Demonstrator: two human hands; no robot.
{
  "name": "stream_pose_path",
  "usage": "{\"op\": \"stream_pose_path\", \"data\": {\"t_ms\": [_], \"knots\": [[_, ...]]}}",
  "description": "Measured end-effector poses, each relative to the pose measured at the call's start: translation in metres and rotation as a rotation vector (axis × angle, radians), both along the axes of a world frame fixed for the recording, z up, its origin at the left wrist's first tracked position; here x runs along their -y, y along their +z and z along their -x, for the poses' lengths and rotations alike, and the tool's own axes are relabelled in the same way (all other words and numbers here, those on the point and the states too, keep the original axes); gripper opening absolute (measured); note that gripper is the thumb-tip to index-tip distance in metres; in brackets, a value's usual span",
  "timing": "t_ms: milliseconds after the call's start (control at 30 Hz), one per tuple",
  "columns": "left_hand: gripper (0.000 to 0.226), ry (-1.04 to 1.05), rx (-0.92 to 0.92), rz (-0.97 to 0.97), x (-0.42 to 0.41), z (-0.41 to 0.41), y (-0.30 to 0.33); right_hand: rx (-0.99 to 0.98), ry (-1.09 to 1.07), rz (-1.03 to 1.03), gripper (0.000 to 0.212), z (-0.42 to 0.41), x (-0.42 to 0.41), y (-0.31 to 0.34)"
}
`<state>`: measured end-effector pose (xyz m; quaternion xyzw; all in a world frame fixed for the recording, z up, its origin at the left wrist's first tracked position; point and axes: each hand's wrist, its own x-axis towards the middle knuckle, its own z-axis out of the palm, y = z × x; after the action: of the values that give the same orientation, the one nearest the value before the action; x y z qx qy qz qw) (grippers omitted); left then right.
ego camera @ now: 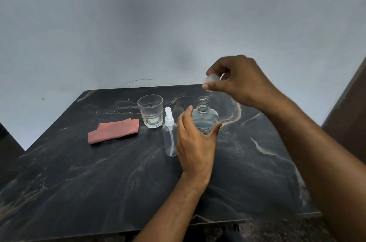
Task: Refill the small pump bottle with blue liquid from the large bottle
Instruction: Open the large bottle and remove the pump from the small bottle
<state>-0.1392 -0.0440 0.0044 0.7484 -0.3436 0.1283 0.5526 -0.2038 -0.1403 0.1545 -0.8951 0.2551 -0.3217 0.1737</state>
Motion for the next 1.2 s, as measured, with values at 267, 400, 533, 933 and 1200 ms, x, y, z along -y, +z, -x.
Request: {"op": "stream_pose_path", "data": {"t_ms": [267, 400, 533, 933, 1200], "knots": [[0.096, -0.049, -0.012, -0.046, -0.008, 0.000, -0.004, 0.339, -0.046, -0.571, 0.036, 0.031, 0.016, -0.075], [0.100, -0.084, -0.025, -0.054, -0.023, 0.000, -0.013, 0.263, -0.184, -0.571, 0.026, 0.034, 0.021, -0.124], [0.079, -0.092, -0.018, 0.008, -0.046, 0.001, -0.021, 0.146, -0.202, -0.544, 0.044, 0.034, 0.019, -0.153], [0.052, -0.037, -0.136, 0.079, -0.078, -0.044, -0.015, -0.191, -0.233, -0.330, 0.062, 0.031, 0.007, -0.161], [0.071, -0.139, -0.323, -0.029, -0.066, -0.060, -0.015, 0.371, -0.451, -0.126, 0.031, 0.041, -0.011, -0.116]]}}
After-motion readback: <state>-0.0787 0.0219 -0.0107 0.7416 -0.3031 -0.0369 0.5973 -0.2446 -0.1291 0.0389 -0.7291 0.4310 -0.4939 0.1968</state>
